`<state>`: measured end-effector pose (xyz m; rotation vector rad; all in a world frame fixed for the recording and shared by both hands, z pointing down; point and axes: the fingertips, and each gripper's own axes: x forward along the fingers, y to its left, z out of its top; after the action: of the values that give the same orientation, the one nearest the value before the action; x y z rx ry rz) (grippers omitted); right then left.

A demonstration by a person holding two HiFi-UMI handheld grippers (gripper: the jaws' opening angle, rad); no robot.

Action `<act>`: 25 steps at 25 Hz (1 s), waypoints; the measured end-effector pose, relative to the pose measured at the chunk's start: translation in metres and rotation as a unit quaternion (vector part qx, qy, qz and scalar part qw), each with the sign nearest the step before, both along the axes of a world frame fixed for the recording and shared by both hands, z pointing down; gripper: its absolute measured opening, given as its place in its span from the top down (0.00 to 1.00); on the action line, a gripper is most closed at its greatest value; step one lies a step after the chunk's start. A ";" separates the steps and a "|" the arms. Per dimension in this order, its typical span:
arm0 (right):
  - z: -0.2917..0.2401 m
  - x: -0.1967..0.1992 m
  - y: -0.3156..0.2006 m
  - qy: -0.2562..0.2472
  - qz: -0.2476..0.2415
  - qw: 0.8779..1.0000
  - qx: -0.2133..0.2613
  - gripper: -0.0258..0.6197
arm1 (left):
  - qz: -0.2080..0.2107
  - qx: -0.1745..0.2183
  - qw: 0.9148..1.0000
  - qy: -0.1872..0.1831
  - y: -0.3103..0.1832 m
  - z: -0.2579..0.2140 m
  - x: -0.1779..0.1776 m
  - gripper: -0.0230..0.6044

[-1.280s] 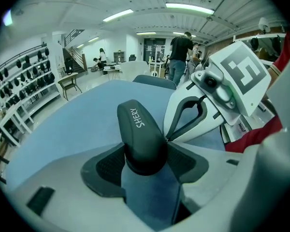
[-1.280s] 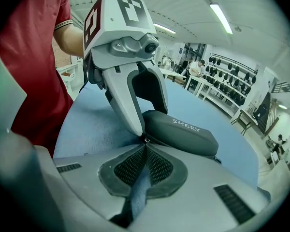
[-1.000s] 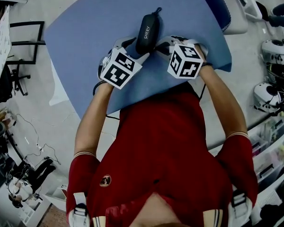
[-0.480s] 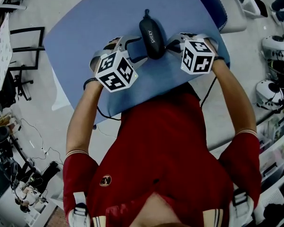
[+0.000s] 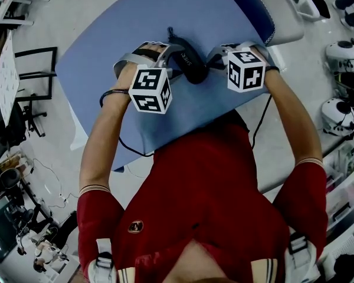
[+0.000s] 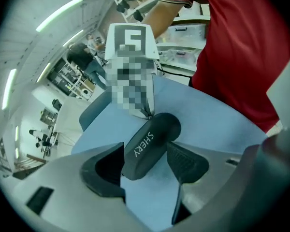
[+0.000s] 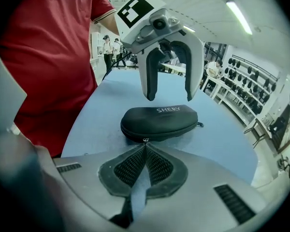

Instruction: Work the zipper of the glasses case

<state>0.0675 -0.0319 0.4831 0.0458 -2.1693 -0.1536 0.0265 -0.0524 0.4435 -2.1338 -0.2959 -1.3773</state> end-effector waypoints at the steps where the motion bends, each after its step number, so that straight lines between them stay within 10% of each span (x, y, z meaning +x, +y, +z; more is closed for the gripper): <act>1: 0.000 0.001 -0.001 -0.001 -0.001 1.000 -0.001 0.96 | 0.013 0.003 1.000 -0.006 -0.002 0.000 0.002 0.54; 25: 0.009 0.013 -0.007 0.013 -0.022 1.000 -0.008 0.96 | 0.110 -0.083 0.986 -0.090 -0.011 0.023 0.017 0.55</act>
<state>0.0810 -0.0386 0.4925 -0.0126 -2.1455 -0.1607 0.0434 -0.0633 0.4665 -2.0362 -0.7179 -1.4590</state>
